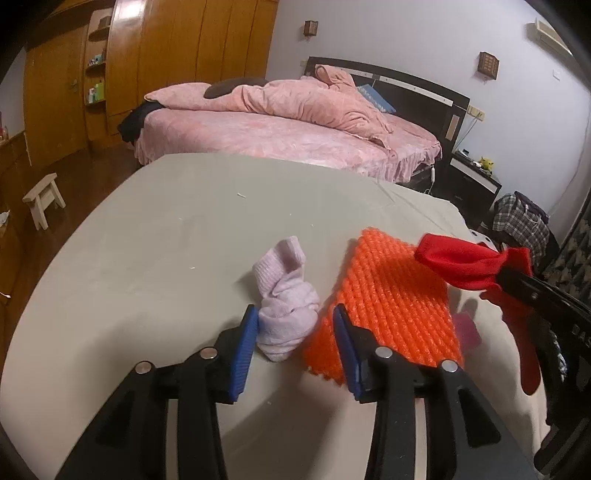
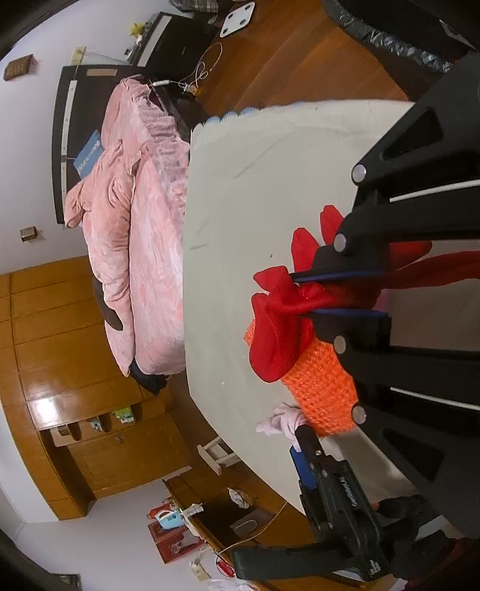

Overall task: Collect trash
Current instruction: 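Grasp the red gloves with the right tool while the left tool grasps the pink sock, then carry the red gloves and pink sock over the bin and open both tools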

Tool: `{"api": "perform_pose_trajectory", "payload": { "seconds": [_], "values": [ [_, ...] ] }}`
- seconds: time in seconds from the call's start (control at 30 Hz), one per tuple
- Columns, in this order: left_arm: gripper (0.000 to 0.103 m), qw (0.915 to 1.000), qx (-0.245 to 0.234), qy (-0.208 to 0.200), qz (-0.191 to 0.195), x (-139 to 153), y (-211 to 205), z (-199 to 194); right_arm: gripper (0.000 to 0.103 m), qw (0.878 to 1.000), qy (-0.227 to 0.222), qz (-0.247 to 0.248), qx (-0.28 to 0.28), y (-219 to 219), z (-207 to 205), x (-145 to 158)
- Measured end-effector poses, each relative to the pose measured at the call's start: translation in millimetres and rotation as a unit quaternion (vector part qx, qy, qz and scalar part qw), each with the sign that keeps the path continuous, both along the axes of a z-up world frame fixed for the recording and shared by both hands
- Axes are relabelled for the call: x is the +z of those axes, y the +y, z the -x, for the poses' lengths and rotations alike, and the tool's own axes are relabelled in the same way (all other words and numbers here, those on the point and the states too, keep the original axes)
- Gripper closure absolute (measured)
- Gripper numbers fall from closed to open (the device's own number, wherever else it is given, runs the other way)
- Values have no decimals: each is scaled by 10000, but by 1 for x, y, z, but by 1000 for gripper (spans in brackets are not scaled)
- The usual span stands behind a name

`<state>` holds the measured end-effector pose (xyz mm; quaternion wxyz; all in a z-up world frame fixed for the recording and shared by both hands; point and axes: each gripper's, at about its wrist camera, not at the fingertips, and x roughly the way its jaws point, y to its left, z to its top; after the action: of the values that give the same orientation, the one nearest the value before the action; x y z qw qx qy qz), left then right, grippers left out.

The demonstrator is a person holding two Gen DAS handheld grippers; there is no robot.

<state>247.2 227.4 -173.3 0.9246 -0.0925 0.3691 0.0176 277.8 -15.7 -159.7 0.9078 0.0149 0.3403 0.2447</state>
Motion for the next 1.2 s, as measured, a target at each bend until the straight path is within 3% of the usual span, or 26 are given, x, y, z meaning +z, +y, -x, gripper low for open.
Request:
{"api": "perform_pose_trajectory", "payload": {
  "seconds": [0.2,0.63,1.2],
  "values": [
    [77,9998,59,-148,-98,4,-1,4,91,9997,-129,-224,-37,-11,6,11],
    [78,9966,137,-738,-341,51,-18,33,91,9991,-358,-242,-52,-18,20,39],
    [78,9939,-153,-1040,-332,106,-81,70,91,9973,-652,-234,-226,-59,68,78]
  ]
}}
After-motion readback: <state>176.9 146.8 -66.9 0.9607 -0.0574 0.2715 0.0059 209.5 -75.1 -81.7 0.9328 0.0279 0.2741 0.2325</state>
